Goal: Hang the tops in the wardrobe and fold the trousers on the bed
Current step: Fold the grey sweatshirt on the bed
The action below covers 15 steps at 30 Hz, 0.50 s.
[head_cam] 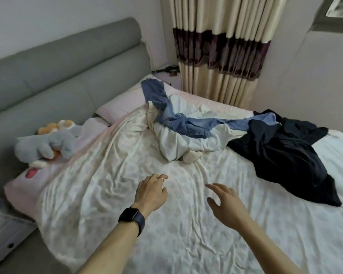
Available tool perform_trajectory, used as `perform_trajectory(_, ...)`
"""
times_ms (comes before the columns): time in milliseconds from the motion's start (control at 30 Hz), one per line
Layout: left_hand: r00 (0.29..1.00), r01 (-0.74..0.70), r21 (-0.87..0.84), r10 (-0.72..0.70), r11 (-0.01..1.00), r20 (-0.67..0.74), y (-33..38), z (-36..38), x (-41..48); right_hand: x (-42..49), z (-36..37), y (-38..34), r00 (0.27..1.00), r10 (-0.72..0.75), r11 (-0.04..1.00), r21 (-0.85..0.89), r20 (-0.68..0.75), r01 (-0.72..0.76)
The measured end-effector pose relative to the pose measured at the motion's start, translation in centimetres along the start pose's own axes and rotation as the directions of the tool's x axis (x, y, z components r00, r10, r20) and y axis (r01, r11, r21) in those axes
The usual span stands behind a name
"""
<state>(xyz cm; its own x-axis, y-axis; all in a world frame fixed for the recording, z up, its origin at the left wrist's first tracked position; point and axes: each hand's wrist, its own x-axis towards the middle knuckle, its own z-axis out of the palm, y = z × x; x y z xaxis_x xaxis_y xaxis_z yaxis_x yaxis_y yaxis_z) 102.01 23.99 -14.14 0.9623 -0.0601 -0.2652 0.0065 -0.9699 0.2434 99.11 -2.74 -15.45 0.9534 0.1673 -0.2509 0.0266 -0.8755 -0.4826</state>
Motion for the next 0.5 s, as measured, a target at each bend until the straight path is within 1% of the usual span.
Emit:
perform_trajectory(100, 0.999, -0.012, 0.048, 0.010, 0.999, 0.051, -3.4, 2.5, 7.5, 6.9, 5.0, 1.2, 0.994, 0.090, 0.996, -0.008, 0.062, -0.090)
perform_trajectory(167, 0.998, -0.023, 0.077, 0.018, 0.997, 0.067, -5.3, 4.7, 12.5, 11.9, 8.8, 2.6, 0.976, 0.163, 0.986, -0.053, 0.141, -0.157)
perform_trajectory(267, 0.995, -0.039, 0.121, 0.027, 0.992, 0.094, -7.3, 9.4, 20.5, 18.9, 16.1, 5.2, 0.907, 0.306, 0.950, -0.151, 0.290, -0.273)
perform_trajectory(333, 0.997, -0.053, 0.144, 0.044, 0.988, 0.064, -7.7, 11.3, 24.7, 21.4, 20.4, 6.7, 0.869, 0.354, 0.935, -0.154, 0.345, -0.320)
perform_trajectory(400, 0.997, -0.071, 0.147, 0.069, 0.987, 0.018, -7.7, 13.3, 28.7, 22.3, 24.8, 8.5, 0.853, 0.376, 0.926, -0.113, 0.362, -0.360)
perform_trajectory(433, 0.997, -0.077, 0.146, 0.079, 0.986, -0.005, -7.7, 14.0, 30.3, 22.3, 26.5, 9.1, 0.859, 0.382, 0.923, -0.088, 0.342, -0.375)
perform_trajectory(500, 0.994, -0.094, 0.147, 0.100, 0.985, -0.035, -8.0, 15.7, 33.4, 22.0, 29.9, 9.9, 0.887, 0.394, 0.919, -0.076, 0.241, -0.387)
